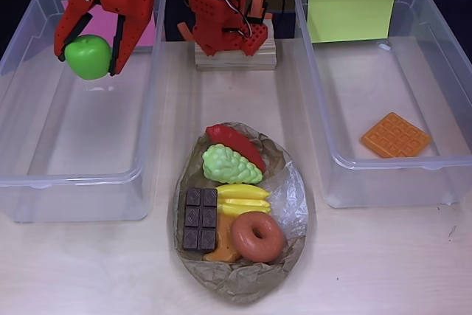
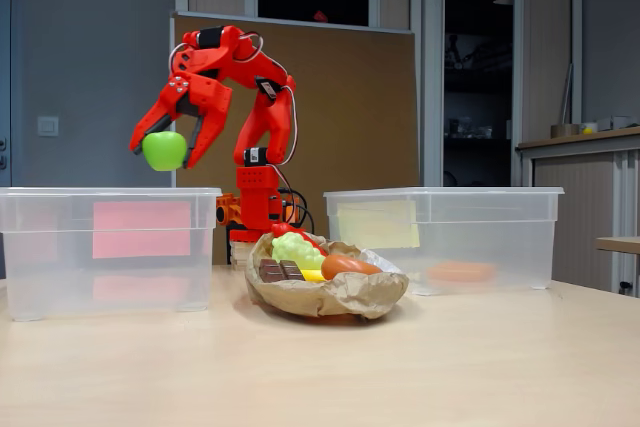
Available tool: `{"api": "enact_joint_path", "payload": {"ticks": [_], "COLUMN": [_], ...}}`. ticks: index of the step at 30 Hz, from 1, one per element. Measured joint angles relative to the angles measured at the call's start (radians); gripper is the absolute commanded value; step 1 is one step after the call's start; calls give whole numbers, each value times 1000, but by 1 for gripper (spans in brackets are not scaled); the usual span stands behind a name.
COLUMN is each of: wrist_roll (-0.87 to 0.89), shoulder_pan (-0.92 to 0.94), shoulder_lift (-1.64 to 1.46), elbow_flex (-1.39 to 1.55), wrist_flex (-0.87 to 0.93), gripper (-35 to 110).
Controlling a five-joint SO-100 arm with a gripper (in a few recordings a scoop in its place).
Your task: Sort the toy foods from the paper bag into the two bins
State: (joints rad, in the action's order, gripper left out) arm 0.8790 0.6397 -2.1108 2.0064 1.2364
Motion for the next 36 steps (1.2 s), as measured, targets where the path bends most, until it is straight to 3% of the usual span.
{"api": "enact_joint_path", "payload": {"ticks": [6, 13, 36], "wrist_roll": [0, 8, 107], "shoulder_pan": [123, 158, 198], "shoulder_lift": [46, 69, -153], "elbow_flex": [37, 84, 310], "wrist_flex": [-124, -181, -160], "gripper": [28, 38, 45]}}
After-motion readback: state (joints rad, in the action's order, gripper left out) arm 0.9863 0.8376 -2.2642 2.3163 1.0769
